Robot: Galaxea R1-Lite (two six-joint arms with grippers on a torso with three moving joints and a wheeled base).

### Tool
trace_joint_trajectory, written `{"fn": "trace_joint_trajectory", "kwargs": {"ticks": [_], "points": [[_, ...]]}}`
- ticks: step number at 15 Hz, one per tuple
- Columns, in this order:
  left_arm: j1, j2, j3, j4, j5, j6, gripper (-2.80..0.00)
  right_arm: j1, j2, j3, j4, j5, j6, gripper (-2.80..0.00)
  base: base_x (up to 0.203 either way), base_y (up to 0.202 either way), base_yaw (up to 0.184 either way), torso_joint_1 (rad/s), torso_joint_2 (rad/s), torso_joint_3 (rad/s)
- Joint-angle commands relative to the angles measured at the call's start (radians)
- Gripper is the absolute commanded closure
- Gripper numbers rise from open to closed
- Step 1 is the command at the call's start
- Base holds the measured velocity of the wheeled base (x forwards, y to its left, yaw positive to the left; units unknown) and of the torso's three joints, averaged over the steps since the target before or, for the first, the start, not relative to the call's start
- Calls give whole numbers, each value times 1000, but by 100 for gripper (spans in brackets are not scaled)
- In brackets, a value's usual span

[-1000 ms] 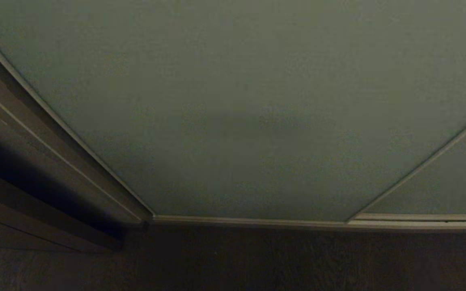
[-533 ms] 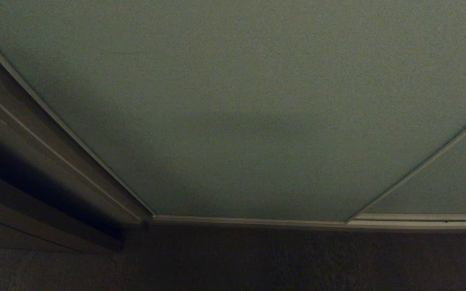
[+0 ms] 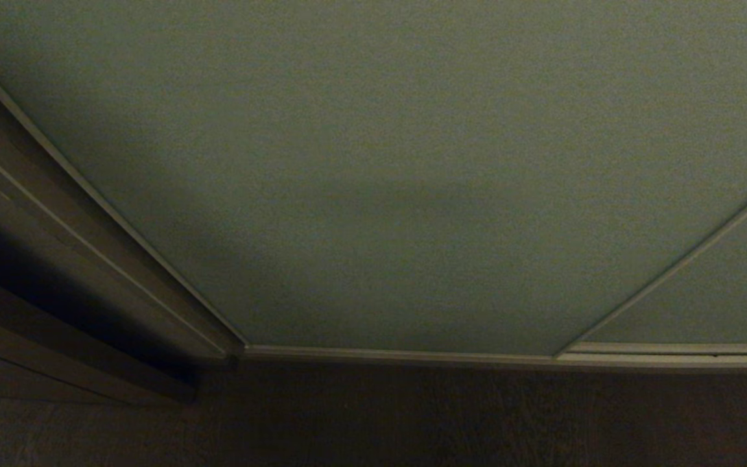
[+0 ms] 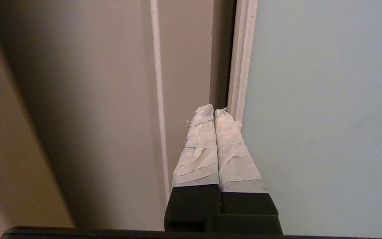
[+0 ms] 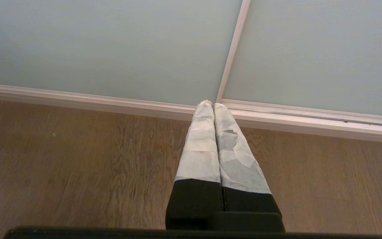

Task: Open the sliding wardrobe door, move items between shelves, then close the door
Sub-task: Open the door

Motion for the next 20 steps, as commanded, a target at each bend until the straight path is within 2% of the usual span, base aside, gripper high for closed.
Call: {"fn": "trace_joint_trajectory", "kwargs": {"ticks": [1, 6, 20], "points": [[-2, 60, -56, 9, 1, -1, 0, 0, -3, 0, -1, 0, 0, 0, 0, 0, 0, 0, 0, 0], [-3, 100, -92, 20, -31, 0, 0, 0, -2, 0, -1, 0, 0, 0, 0, 0, 0, 0, 0, 0], [-26, 238, -223, 37, -47, 7, 0, 1, -2, 0, -1, 0, 0, 0, 0, 0, 0, 0, 0, 0]]}}
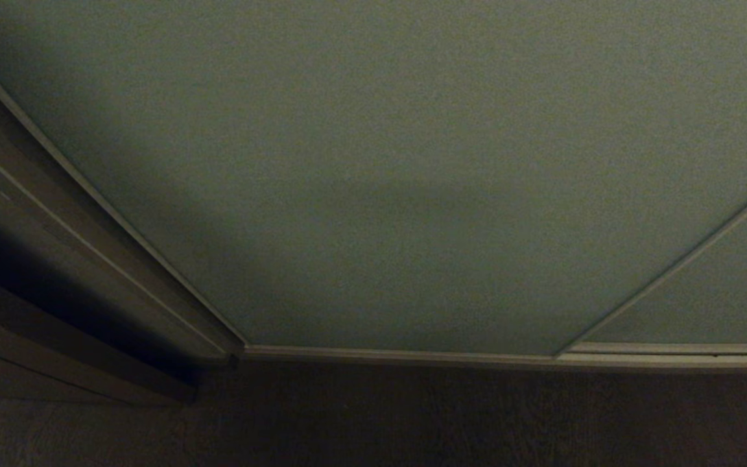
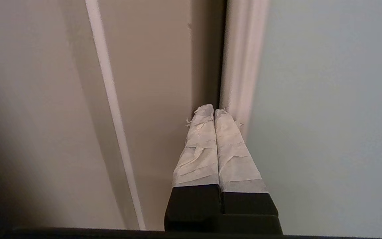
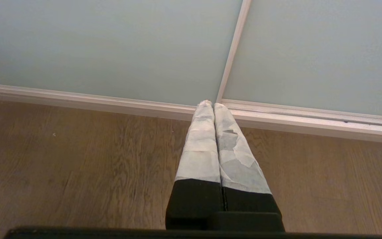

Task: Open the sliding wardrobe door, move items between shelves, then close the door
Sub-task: Open the door

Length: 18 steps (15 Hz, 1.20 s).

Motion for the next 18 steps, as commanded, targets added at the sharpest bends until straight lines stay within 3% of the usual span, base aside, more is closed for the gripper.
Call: {"fn": "trace_joint_trajectory", "kwargs": {"ticks": [1, 10, 18], "points": [[-1, 23, -28, 1, -1, -1, 0, 0, -2, 0, 0, 0, -1, 0, 0, 0, 0, 0, 0, 0], [-80, 27, -43, 42, -19, 8, 0, 0, -3, -1, 0, 0, -1, 0, 0, 0, 0, 0, 0, 0], [-79, -82, -23, 131, -18, 6, 0, 0, -2, 1, 0, 0, -1, 0, 0, 0, 0, 0, 0, 0]]}}
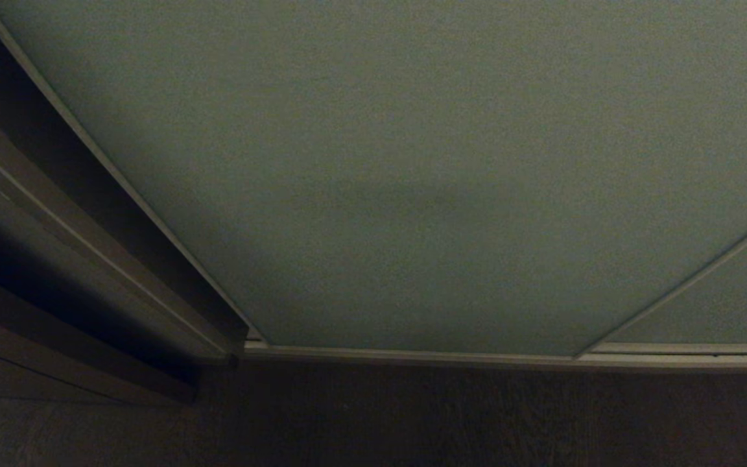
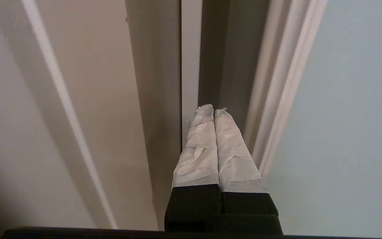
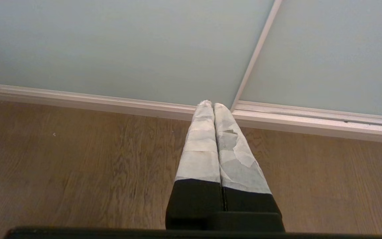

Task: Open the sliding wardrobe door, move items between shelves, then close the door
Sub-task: Open the door

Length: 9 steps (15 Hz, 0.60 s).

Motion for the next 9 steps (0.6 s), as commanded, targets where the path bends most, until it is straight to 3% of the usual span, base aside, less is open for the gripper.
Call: {"fn": "trace_joint_trajectory", "kwargs": {"ticks": [1, 7, 9], "points": [[4, -28, 3, 8, 1, -2, 0, 0, -3, 0, 0, 0, 0, 0, 0, 0, 0, 0, 0, 0], [2, 56, -14, 14, -27, 1, 0, 0, -3, 1, 0, 0, 0, 0, 0, 0, 0, 0, 0, 0], [-5, 80, -44, 69, -44, 0, 0, 0, -3, 0, 0, 0, 0, 0, 0, 0, 0, 0, 0, 0]]}}
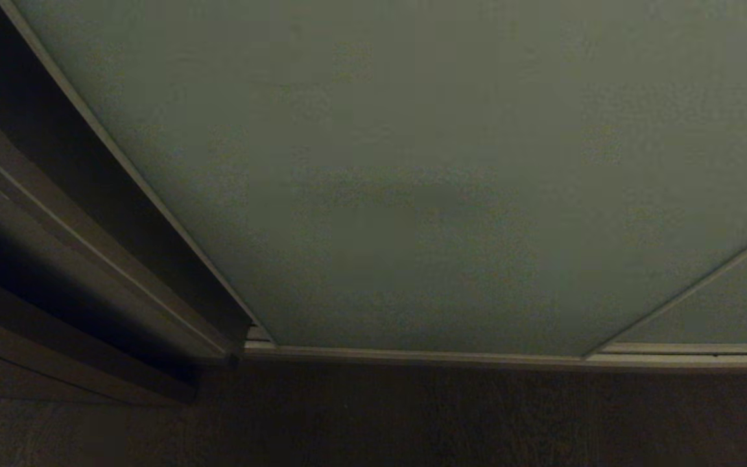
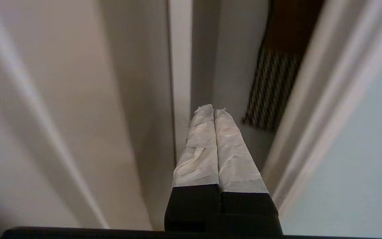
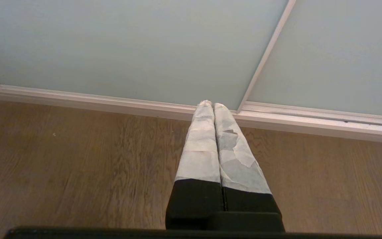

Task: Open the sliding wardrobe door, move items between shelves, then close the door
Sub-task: Open the door

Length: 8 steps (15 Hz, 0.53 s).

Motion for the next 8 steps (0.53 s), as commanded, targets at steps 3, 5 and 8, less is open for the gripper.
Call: {"fn": "trace_joint_trajectory", "kwargs": {"ticks": [3, 5, 8], "points": [[-40, 57, -73, 82, -4, -4, 0, 0, -2, 0, 0, 0, 0, 0, 0, 0, 0, 0, 0, 0], [-84, 70, -98, 89, 6, -1, 0, 0, -3, 1, 0, 0, 0, 0, 0, 0, 0, 0, 0, 0], [-153, 88, -125, 125, 43, 2, 0, 0, -2, 0, 0, 0, 0, 0, 0, 0, 0, 0, 0, 0]]}}
